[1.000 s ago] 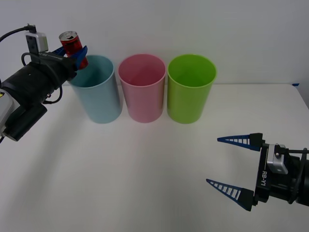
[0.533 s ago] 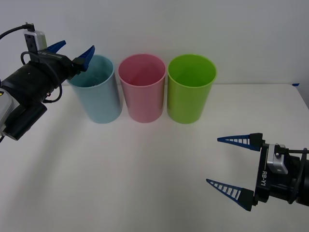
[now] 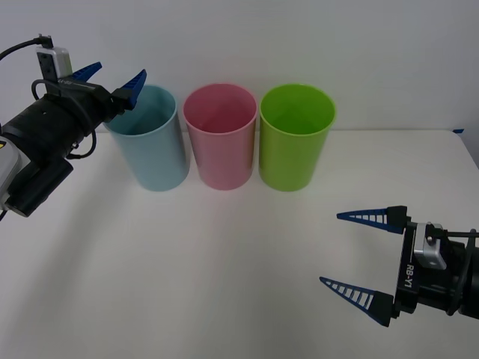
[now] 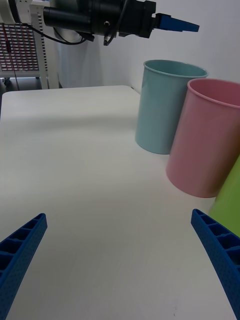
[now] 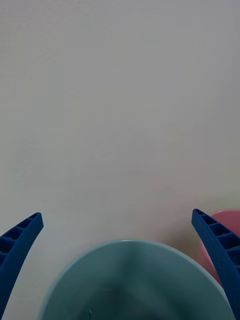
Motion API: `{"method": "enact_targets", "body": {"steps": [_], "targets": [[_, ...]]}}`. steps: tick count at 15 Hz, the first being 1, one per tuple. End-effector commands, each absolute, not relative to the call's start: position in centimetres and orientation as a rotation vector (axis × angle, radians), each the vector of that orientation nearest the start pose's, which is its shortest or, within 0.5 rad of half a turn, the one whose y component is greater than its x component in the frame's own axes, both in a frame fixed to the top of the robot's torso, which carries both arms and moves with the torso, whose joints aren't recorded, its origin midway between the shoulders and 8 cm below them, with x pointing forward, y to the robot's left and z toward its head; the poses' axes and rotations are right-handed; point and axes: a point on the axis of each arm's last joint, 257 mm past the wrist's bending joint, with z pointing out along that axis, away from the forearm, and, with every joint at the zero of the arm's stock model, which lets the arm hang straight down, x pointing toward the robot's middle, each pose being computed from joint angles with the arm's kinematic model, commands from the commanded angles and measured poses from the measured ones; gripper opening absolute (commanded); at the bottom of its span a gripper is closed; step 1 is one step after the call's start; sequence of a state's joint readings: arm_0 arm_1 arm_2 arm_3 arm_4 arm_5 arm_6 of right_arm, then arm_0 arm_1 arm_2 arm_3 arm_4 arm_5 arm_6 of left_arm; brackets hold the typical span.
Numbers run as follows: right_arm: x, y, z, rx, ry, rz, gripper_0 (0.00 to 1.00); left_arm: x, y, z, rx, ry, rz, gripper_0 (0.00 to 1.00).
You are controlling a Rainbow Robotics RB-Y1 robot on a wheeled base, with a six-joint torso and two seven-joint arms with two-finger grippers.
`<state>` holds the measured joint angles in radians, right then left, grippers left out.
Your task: Put cans in the blue bin and PET bottles in the pink bin and trash in the green bin.
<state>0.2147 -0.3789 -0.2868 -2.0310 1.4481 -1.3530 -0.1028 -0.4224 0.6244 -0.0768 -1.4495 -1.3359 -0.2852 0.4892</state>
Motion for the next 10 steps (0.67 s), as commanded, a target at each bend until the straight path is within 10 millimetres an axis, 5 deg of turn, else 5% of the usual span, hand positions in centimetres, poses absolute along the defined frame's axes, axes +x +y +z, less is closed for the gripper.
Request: {"method": "enact_targets", "body": {"steps": [1, 10], "targets": [[32.9, -15.6, -17.5, -1.187, 1.401, 0.571, 1.00, 62.6, 24.7, -3.0, 0.265, 1.410, -0.374, 1.00], [32.9, -15.6, -17.5, -1.187, 1.401, 0.571, 1.00, 61.1, 24.0, 4.4, 0.234, 1.271, -0.510, 1.00]]}}
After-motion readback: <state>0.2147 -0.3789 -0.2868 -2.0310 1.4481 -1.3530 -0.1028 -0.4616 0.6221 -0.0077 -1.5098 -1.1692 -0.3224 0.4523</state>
